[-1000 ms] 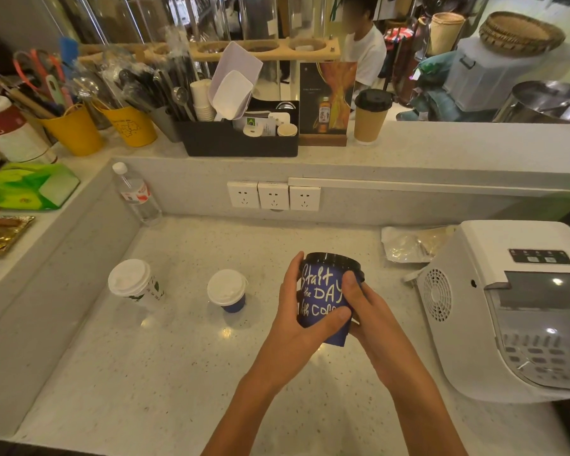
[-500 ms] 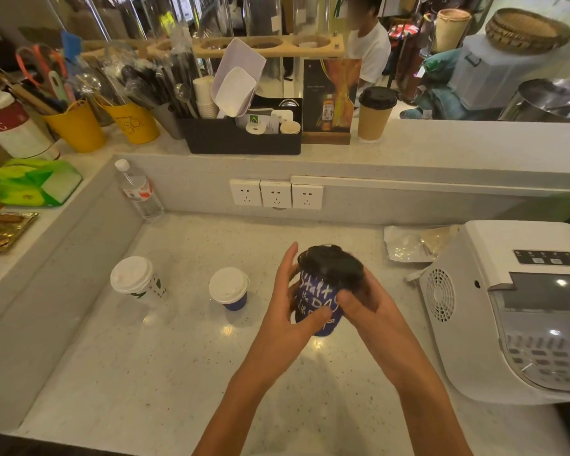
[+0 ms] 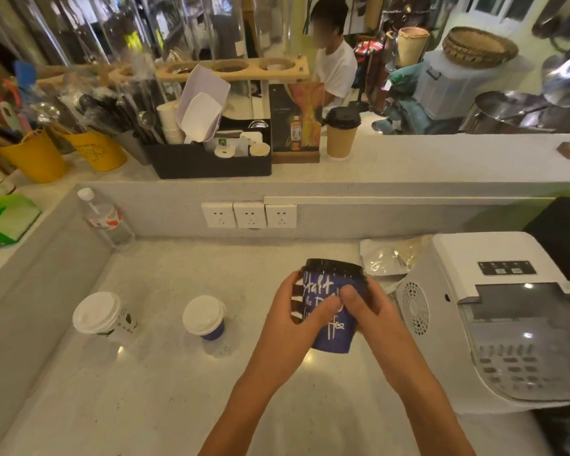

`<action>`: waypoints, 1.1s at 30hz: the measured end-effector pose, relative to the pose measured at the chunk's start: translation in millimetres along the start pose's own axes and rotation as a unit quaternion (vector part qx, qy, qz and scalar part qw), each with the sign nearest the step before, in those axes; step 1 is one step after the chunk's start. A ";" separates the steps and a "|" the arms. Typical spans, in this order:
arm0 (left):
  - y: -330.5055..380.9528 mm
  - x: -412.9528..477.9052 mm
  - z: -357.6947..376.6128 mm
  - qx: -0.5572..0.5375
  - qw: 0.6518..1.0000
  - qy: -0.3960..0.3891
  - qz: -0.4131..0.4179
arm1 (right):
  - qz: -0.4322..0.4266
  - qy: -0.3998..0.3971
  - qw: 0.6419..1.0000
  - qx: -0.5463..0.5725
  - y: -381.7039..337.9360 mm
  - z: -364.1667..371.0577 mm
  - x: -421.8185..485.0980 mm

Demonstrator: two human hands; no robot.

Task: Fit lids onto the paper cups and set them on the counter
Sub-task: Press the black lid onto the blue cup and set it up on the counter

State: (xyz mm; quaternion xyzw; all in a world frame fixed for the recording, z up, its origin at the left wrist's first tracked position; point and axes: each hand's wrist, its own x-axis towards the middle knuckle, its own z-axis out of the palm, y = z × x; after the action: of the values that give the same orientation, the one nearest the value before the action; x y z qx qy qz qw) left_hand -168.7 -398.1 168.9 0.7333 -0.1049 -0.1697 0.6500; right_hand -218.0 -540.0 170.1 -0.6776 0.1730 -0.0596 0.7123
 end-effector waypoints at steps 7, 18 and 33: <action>18.8 40.2 38.1 0.004 0.995 -0.056 0.085 | -0.127 -0.088 0.978 -0.137 -32.0 -61.9 37.1; 95.3 143.2 88.9 0.089 0.989 -0.055 0.104 | 0.004 -0.049 0.992 -0.112 -123.1 -139.7 115.0; 80.3 274.8 135.0 0.103 0.984 -0.141 0.044 | 0.031 -0.078 0.986 -0.147 -120.0 -195.4 240.5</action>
State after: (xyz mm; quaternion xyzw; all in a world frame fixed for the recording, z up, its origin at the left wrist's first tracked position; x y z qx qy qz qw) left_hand 37.6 -635.5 204.1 0.7598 -0.2449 -0.2308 0.5563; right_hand -39.7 -810.3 244.3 -0.7716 0.1447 0.0414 0.6180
